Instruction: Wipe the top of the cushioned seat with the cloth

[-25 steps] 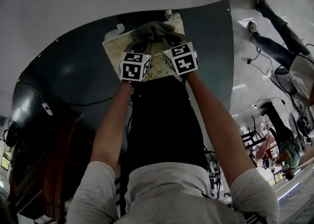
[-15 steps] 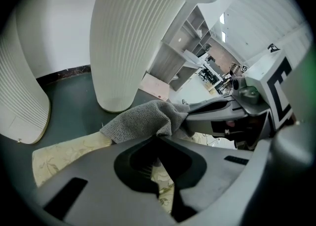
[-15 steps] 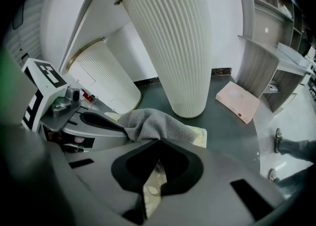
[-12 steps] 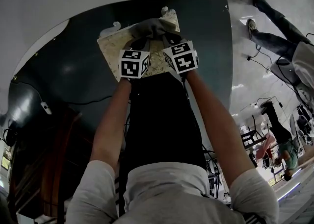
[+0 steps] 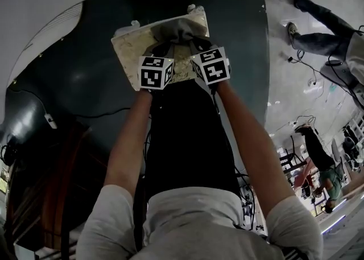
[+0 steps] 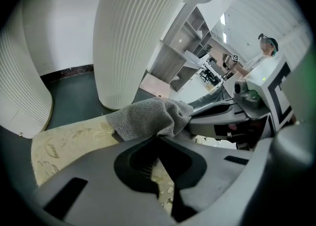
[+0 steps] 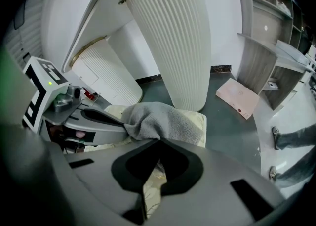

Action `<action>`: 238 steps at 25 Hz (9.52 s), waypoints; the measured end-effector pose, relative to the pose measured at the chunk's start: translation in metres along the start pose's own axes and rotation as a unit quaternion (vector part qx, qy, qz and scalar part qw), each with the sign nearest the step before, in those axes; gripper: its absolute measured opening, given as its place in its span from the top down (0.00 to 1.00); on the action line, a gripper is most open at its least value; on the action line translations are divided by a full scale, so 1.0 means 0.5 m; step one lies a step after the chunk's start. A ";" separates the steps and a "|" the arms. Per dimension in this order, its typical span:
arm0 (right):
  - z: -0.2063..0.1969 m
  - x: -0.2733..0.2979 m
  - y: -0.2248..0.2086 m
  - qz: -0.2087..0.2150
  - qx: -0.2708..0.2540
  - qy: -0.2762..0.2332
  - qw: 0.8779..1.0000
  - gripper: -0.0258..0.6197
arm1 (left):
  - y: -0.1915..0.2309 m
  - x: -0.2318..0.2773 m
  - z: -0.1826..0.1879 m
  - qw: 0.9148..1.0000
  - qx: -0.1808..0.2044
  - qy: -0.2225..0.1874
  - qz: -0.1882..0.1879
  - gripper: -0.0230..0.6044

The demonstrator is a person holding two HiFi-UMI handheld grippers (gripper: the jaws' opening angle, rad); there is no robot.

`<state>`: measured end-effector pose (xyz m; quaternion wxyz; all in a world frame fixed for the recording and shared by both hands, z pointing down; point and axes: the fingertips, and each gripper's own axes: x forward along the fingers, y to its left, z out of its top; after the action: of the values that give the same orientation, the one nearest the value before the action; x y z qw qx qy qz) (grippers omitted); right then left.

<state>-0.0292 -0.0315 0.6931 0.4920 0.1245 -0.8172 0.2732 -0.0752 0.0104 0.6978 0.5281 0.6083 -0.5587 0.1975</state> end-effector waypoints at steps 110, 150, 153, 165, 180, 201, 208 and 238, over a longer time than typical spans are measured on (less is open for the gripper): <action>-0.329 -0.118 -0.037 -0.047 0.178 -0.068 0.981 0.94 | -0.269 0.041 -0.228 0.960 0.227 0.157 -0.057 0.93; -0.066 -0.054 -0.128 -0.071 0.255 -0.095 0.959 0.94 | -0.160 0.102 0.065 0.947 0.259 0.173 -0.082 0.93; -0.049 -0.050 -0.135 -0.068 0.250 -0.096 0.961 0.94 | -0.150 0.104 0.082 0.947 0.261 0.171 -0.078 0.93; -0.039 -0.040 -0.129 -0.066 0.238 -0.098 0.964 0.94 | -0.125 0.108 0.089 0.947 0.265 0.168 -0.066 0.93; 0.022 -0.162 -0.136 -0.077 0.167 -0.127 0.975 0.94 | -0.183 0.045 0.172 0.963 0.247 0.093 -0.051 0.93; 0.123 -0.620 0.035 -0.061 0.087 -0.254 0.961 0.94 | -0.443 -0.366 0.260 0.982 0.156 -0.105 -0.031 0.93; 0.147 -0.710 0.107 -0.044 0.006 -0.256 0.966 0.94 | -0.483 -0.490 0.262 0.982 0.076 -0.172 0.022 0.93; 0.065 -1.071 0.542 -0.118 -0.138 -0.409 0.894 0.94 | -0.560 -1.025 0.022 0.923 0.091 -0.364 0.083 0.93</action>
<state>0.0784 0.1371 0.1263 0.1555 0.2517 -0.9550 0.0222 0.0169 0.1914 0.1500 0.2123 0.6352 -0.7405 0.0554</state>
